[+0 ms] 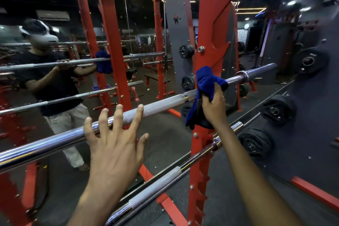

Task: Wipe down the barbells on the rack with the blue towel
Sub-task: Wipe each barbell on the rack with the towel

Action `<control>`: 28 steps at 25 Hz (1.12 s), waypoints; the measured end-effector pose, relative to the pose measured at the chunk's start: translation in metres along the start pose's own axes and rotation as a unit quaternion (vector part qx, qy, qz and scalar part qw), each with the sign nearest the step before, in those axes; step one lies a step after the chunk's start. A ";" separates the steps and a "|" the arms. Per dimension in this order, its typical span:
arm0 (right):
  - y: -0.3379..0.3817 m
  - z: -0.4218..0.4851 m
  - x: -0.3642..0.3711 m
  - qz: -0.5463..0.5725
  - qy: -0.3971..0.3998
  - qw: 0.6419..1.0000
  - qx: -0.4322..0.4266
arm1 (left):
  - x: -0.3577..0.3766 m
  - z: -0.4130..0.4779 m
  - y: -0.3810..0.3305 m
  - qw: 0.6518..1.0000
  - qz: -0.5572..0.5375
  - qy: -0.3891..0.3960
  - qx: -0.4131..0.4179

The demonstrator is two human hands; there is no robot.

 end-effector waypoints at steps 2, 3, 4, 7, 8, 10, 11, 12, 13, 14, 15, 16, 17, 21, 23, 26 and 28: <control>0.002 0.003 0.002 -0.016 0.003 0.999 0.050 | 0.003 0.008 -0.010 1.000 -0.004 0.020 -0.013; 0.006 0.006 0.001 -0.048 0.009 0.998 0.051 | 0.005 0.015 -0.018 0.999 -0.004 0.033 -0.007; 0.009 0.012 0.000 -0.086 0.023 0.995 0.040 | 0.005 0.023 -0.028 0.999 -0.002 0.042 0.000; 0.017 0.044 -0.017 -0.161 0.105 0.980 0.045 | 0.014 0.051 -0.069 0.994 0.000 0.104 0.040; 0.015 0.054 -0.024 -0.197 0.128 0.971 0.050 | 0.022 0.062 -0.085 0.990 -0.004 0.120 0.068; 0.005 0.068 -0.034 -0.257 0.140 0.955 0.043 | 0.037 0.086 -0.113 0.982 -0.005 0.145 0.123; -0.001 0.075 -0.037 -0.247 0.142 0.958 0.036 | 0.044 0.097 -0.125 0.978 -0.011 0.148 0.147; -0.009 0.083 -0.038 -0.212 0.146 0.966 0.035 | 0.050 0.106 -0.135 0.974 -0.018 0.152 0.168; -0.019 0.093 -0.039 -0.165 0.155 0.973 0.049 | 0.055 0.116 -0.145 0.969 -0.021 0.160 0.185; -0.030 0.102 -0.040 -0.103 0.173 0.976 0.086 | 0.058 0.123 -0.151 0.966 -0.023 0.167 0.197; -0.041 0.111 -0.042 -0.031 0.183 0.973 0.137 | 0.062 0.129 -0.155 0.964 -0.025 0.173 0.203; -0.054 0.119 -0.046 0.028 0.177 0.966 0.185 | 0.066 0.132 -0.157 0.963 -0.024 0.174 0.205; -0.068 0.127 -0.051 0.062 0.150 0.964 0.210 | 0.070 0.133 -0.157 0.964 -0.022 0.168 0.206; -0.094 0.129 -0.062 -0.037 -0.001 0.997 0.062 | 0.079 0.122 -0.158 0.977 -0.007 0.087 0.194; -0.084 0.114 -0.053 -0.016 0.032 0.997 -0.068 | 0.078 0.122 -0.161 0.982 -0.013 0.079 0.171; -0.082 0.084 -0.041 0.012 0.138 0.973 -0.183 | 0.077 0.132 -0.170 0.984 -0.044 0.110 0.134; -0.096 0.085 -0.042 -0.004 0.143 0.970 -0.196 | 0.078 0.139 -0.180 0.985 -0.065 0.092 0.130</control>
Point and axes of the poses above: each hand's wrist, its own z-axis towards the middle knuckle, its own x-axis out of the palm, y = z × x, the point moved 3 cm from there along z, towards the middle knuckle, and after that the axes turned 7 degrees about -y, right-handed, at the moved point
